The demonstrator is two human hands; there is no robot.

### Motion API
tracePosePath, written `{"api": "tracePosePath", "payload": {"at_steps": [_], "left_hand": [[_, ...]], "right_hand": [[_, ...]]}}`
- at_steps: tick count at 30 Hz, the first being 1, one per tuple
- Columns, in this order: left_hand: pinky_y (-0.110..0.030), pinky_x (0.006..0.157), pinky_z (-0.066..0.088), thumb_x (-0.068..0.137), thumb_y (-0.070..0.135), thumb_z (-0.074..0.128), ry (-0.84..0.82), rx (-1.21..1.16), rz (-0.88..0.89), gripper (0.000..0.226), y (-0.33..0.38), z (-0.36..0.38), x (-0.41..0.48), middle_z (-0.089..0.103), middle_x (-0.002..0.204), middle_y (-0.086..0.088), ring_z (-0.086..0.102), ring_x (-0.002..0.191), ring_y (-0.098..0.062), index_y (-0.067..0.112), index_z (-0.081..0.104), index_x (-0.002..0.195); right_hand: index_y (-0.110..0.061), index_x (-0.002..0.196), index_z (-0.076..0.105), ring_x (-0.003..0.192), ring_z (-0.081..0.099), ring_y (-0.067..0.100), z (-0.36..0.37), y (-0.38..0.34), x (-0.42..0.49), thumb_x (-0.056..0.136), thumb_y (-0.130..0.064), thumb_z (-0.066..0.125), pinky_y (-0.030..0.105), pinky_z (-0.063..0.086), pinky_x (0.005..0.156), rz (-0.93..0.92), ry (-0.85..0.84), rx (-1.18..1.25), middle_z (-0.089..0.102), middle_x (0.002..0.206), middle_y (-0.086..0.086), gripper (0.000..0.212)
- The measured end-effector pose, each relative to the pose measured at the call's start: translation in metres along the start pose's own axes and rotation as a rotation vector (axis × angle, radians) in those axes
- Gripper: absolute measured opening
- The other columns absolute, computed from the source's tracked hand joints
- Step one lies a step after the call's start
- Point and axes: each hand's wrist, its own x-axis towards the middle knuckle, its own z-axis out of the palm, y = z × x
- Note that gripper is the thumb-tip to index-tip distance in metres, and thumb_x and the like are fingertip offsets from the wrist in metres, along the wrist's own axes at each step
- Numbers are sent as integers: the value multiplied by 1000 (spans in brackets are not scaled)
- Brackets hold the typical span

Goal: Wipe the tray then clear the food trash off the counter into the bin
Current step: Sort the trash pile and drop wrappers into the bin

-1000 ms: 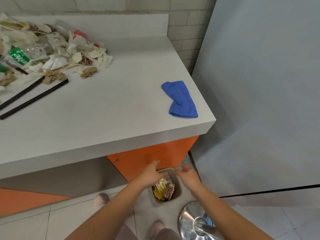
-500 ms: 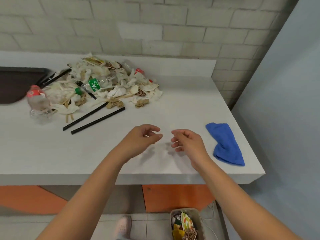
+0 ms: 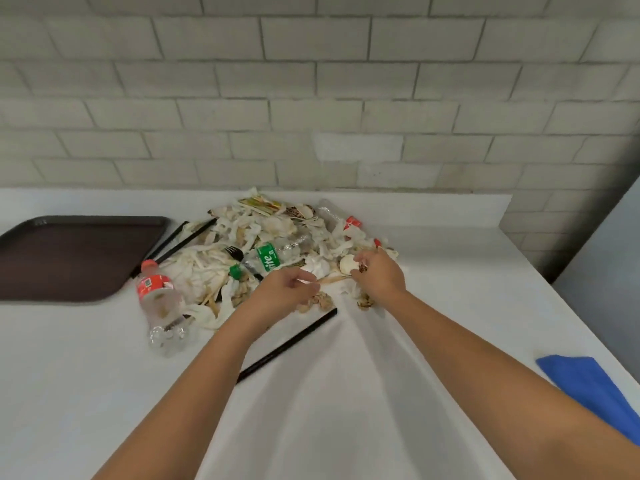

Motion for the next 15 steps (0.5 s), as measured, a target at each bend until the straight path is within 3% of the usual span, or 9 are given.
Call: {"api": "tracePosePath", "payload": {"at_steps": [2, 5, 10, 15], "left_hand": [[-27, 77, 49, 88, 31, 64, 9, 15, 0, 23, -5, -22, 17, 69, 97, -3, 66, 90, -16, 21, 62, 108], [-27, 74, 49, 87, 29, 64, 46, 18, 12, 18, -11, -51, 45, 69, 99, -6, 64, 83, -15, 22, 64, 103], [-25, 70, 50, 88, 22, 60, 162, 70, 86, 6, -14, -80, 108, 68, 96, -6, 63, 85, -17, 24, 64, 93], [-25, 70, 46, 91, 21, 54, 302, 358, 225, 21, -2, -84, 180, 62, 102, 3, 58, 87, -14, 21, 61, 110]], "right_hand": [[-28, 129, 52, 106, 56, 22, 10, -3, 21, 85, -29, 63, 29, 46, 73, -37, -58, -190, 46, 133, 5, 46], [-28, 134, 45, 117, 48, 25, 22, -5, 46, 85, -30, 62, 33, 46, 81, -91, -129, -387, 45, 132, 6, 53], [-28, 122, 54, 107, 56, 24, 37, -10, 69, 78, -40, 63, 34, 43, 89, -198, -111, -536, 55, 124, 2, 47], [-23, 115, 55, 94, 59, 23, 42, -13, 81, 76, -44, 60, 33, 47, 81, -217, -172, -567, 60, 112, 2, 45]]}}
